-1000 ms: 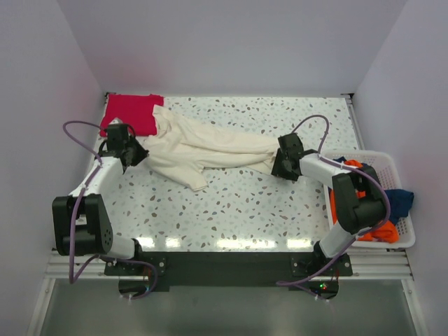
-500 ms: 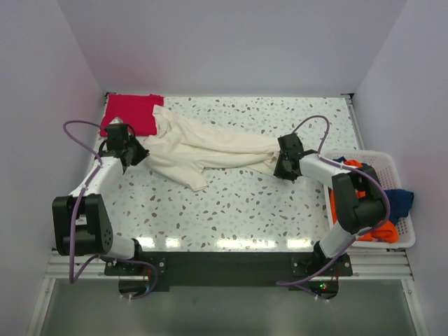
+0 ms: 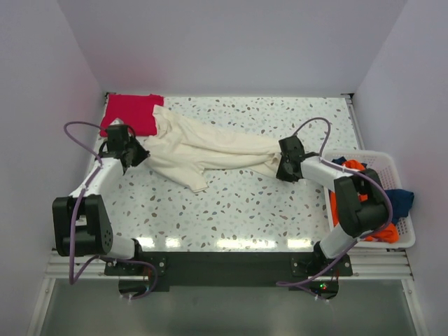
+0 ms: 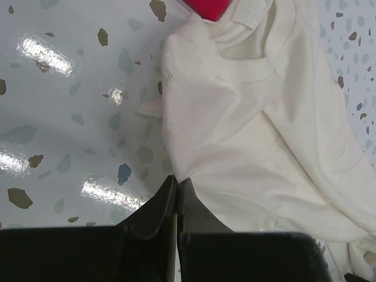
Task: Fold and stack the t-shirts
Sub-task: Flatten the tshirt out
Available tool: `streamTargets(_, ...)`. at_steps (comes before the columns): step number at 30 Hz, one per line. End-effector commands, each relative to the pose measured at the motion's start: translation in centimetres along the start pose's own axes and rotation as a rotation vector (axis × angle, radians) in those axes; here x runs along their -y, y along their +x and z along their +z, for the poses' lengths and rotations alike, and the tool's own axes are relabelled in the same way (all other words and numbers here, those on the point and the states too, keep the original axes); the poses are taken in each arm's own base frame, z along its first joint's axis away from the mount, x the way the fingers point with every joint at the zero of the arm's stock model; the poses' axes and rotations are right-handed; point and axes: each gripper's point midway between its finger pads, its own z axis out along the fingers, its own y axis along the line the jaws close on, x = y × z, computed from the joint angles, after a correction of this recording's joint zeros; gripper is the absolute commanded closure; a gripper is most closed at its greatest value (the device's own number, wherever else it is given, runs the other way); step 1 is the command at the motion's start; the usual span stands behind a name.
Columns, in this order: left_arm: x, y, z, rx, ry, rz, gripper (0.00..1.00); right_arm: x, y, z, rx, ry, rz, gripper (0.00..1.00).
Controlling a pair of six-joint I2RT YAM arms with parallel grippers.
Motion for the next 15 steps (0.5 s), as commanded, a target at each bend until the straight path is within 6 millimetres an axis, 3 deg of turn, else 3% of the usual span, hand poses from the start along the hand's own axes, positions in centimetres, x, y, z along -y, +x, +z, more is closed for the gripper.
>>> streamTargets(1,1.2,-2.1,-1.2,0.07,0.048,0.019,1.0,1.6,0.9,-1.8,-0.016,0.039,-0.03,1.0)
streamTargets(8,1.2,-2.9,-2.2,0.091,0.032,0.02,1.0,2.0,-1.6,-6.7,0.075,0.021,-0.032,1.0)
streamTargets(15,1.0,-5.4,-5.2,0.171,-0.01,0.007,1.0,3.4,-4.6,-11.8,0.158,-0.05,0.043,1.0)
